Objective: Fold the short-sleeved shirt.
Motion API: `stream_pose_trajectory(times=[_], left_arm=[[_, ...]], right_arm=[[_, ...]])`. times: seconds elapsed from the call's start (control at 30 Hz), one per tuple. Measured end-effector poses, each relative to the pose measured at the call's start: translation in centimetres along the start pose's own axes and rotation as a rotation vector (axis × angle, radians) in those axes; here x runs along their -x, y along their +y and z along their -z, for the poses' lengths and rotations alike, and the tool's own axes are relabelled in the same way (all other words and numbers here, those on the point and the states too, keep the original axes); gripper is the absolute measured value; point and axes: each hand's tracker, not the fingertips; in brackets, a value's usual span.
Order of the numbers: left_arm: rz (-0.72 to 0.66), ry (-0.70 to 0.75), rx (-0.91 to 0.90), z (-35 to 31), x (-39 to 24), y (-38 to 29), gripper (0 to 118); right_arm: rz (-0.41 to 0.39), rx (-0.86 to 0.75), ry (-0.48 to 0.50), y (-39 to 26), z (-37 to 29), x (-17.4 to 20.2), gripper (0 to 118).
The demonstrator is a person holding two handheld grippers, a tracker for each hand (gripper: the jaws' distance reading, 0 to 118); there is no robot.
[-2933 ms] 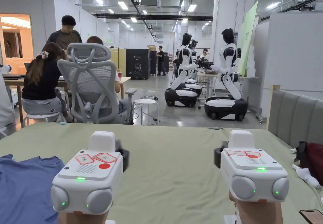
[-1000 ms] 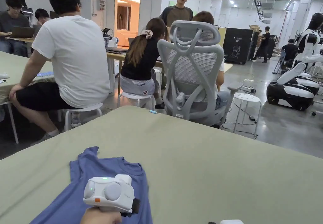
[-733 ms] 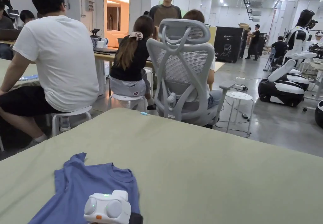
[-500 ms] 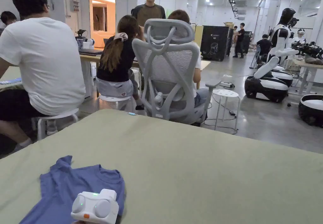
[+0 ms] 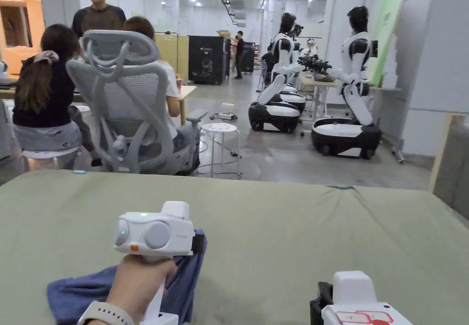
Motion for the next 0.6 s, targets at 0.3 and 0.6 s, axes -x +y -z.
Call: stream_pose_trajectory(times=[0.3,0.6], left_arm=[[0.207,-0.354,0.132,7.3,-26.8,-3.9,2],[0.265,-0.149,0.413,15.8,-29.6,-13.3,2]], right_arm=[[0.062,0.032,-0.233,-2.7,-5.1,-13.3,1],[0.095,0.083,-0.271,-5.5,-5.1,-18.0,0]])
